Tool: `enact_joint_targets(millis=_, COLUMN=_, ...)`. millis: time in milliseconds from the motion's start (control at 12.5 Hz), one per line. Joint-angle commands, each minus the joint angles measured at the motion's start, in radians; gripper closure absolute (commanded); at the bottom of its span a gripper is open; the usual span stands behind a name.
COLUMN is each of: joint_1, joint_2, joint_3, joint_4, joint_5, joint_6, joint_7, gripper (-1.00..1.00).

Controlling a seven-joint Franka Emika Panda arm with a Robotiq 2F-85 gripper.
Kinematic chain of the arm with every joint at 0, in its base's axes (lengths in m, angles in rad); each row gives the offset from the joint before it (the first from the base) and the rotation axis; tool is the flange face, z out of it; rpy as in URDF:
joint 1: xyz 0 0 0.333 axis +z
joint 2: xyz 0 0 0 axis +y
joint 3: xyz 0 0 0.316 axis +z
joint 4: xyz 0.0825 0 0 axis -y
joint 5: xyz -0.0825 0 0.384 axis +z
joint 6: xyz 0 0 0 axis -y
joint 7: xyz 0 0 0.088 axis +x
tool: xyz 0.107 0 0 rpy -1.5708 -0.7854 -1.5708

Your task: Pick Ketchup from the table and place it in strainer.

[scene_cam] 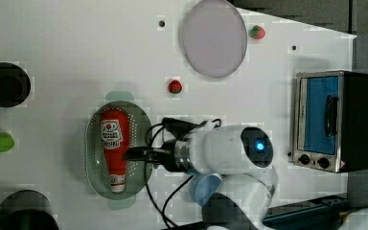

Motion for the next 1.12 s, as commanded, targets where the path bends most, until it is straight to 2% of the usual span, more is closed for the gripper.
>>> enact_joint_targets(millis=80, joint_1=-0.099, joint_2=-0.209, joint_3=0.008, joint_4=0.041, joint_5=0.004, joint_6=-0.133, joint_7=0.108, gripper=-1.0)
enact_joint_targets(millis=320, joint_1=-0.208, joint_2=-0.386, joint_3=-0.021, joint_4=0.07, joint_5=0.007, joint_6=-0.288, joint_7=0.103, gripper=-1.0)
enact_joint_targets(millis=560, joint_1=-0.282, joint_2=-0.534, joint_3=-0.128, joint_4=0.094, joint_5=0.02, joint_6=-0.432, joint_7=0.103, gripper=-1.0)
enact_joint_targets(millis=960, joint_1=-0.3, joint_2=-0.62, joint_3=-0.39, joint_4=0.189, joint_5=0.077, joint_6=-0.609, joint_7=0.095, gripper=-1.0)
enact_joint_targets(millis=1120, joint_1=-0.3, joint_2=-0.616, joint_3=-0.447, joint_4=0.253, joint_5=0.077, joint_6=-0.679, joint_7=0.087, gripper=-1.0)
